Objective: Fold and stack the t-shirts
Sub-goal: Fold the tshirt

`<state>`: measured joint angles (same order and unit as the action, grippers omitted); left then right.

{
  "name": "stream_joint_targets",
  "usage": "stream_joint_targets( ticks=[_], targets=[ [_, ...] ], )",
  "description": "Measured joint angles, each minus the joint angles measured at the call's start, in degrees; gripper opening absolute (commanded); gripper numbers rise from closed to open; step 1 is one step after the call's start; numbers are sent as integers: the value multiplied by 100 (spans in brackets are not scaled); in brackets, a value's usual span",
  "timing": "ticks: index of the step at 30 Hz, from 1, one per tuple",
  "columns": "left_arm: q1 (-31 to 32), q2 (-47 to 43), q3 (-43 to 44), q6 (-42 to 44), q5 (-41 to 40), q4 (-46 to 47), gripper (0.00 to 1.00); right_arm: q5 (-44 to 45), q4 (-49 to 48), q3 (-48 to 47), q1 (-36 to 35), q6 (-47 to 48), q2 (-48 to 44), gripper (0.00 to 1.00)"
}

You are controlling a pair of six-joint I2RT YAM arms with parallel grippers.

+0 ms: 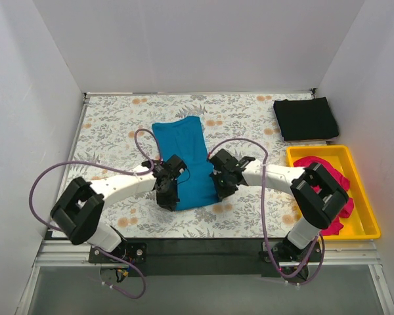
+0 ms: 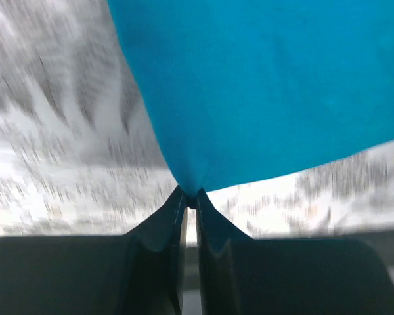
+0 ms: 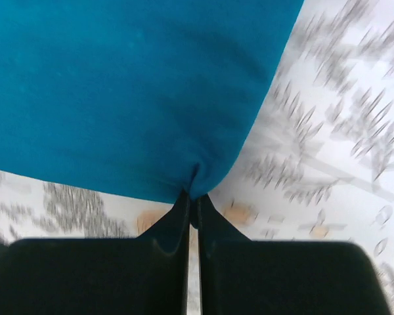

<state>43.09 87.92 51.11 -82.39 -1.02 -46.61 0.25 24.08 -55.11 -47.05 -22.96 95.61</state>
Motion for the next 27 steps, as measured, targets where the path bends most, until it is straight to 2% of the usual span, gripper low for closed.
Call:
stream_joint_targets(
  ticks=[7,11,14,19,23,27],
  targets=[
    [968,-1165,-363,-520,894,-719,0,-1084,1497,776,-332,90,-774,1],
    [1298,-1729,-319,-925,1447,-1014,0,-1460,2446,813,-382,151,-1344,1],
    [1307,-2031,76,-1093,1665,-1423,0,-1403,3244,186,-378,278,-1504,1],
    [1134,-1926,881,-990,1585,-1930,0,-859,4186,-1574,-162,684,-1126,1],
    [466,-1738,935,-715,1517,-1976,0,-551,4457,-2544,94,992,-636,1],
    [-96,-1600,1115,-446,1443,-1937,0,-461,4636,-3093,195,1209,-122,1]
  ],
)
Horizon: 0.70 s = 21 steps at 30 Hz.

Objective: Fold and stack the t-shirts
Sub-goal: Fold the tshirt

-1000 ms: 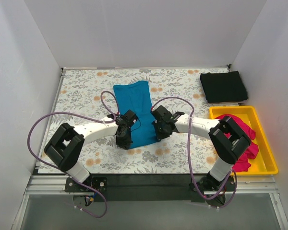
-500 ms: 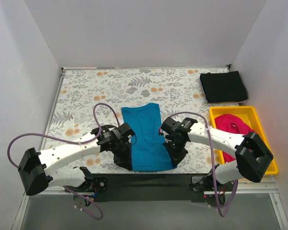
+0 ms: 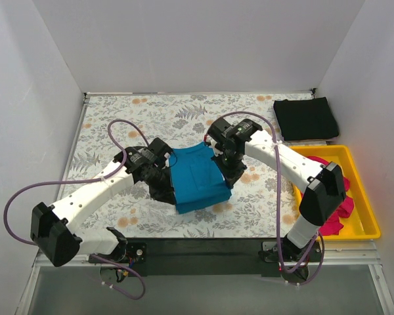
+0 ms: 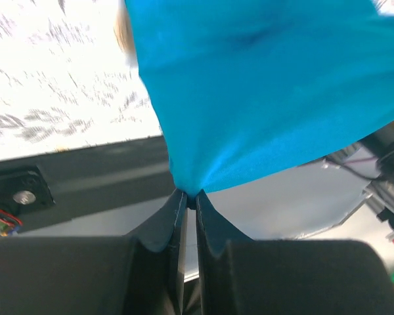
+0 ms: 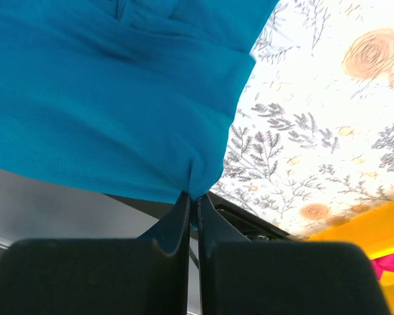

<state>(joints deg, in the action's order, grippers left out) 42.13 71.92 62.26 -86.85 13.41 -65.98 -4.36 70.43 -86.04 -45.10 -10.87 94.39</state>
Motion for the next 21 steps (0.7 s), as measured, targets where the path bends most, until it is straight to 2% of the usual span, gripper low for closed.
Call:
stream_joint_targets(
  ticks=[5,21],
  targets=[
    [-400,262,321,308,-76,85,0,133,177,-619,114,225,490,1],
    [-990,870,1130,785,-122,232,0,227,389,-2682,584,540,1604,1]
  ],
)
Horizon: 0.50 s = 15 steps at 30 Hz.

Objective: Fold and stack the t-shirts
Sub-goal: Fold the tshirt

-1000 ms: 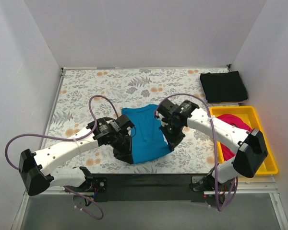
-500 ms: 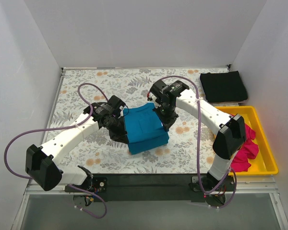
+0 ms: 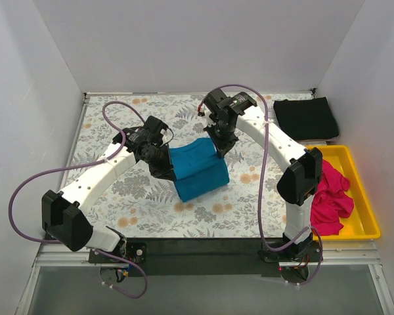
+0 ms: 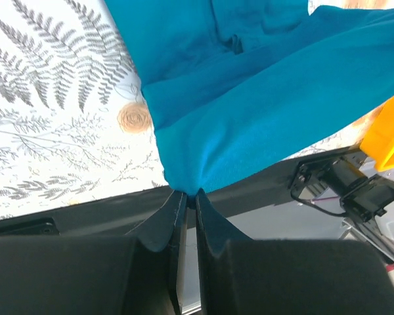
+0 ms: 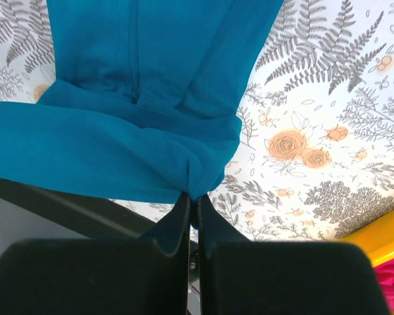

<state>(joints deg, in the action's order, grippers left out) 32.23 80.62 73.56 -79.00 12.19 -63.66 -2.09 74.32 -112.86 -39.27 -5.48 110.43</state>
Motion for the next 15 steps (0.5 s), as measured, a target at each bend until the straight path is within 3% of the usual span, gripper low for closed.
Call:
stream_joint_targets(
  ticks=[15],
  targets=[
    [-942,531,11,420,291,645,0,28,50,-1327,214,127,1106,1]
  ],
)
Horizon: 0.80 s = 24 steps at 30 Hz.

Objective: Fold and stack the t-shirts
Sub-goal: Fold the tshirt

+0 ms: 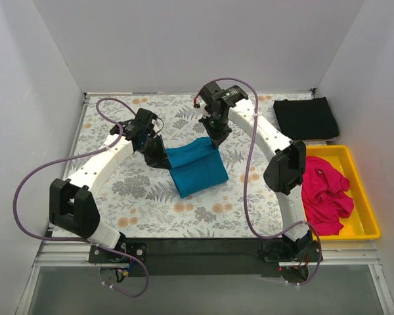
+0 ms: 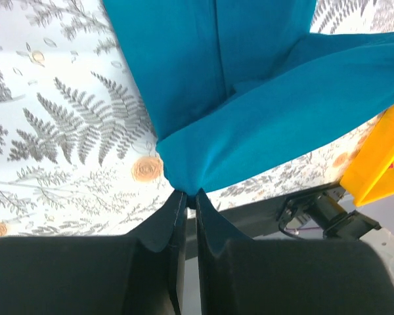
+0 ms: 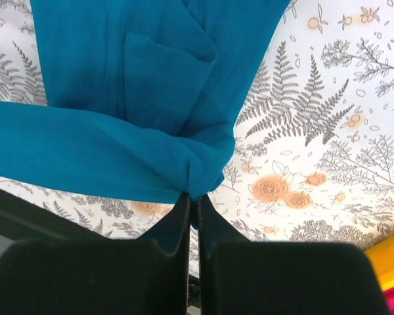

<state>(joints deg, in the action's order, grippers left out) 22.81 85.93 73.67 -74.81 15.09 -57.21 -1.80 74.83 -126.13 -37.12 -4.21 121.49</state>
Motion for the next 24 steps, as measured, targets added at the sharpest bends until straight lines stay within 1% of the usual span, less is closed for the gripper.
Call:
stream_joint_targets(
  ticks=[9,11,17,24],
  targets=[
    [-378,570,-24,166,-15,715,0,212,-529,-72,37,55,481,1],
    [-409,741,-24,201,-81,896,0,278,-752,7,61,66,538,1],
    [-435,1187,-92,260,-223,1447,0,356,-1631,651,177,153,546,1],
    [-437,1429,-407,201,-358,1836,0,256,-2256,717,271,199,737,1]
  ],
)
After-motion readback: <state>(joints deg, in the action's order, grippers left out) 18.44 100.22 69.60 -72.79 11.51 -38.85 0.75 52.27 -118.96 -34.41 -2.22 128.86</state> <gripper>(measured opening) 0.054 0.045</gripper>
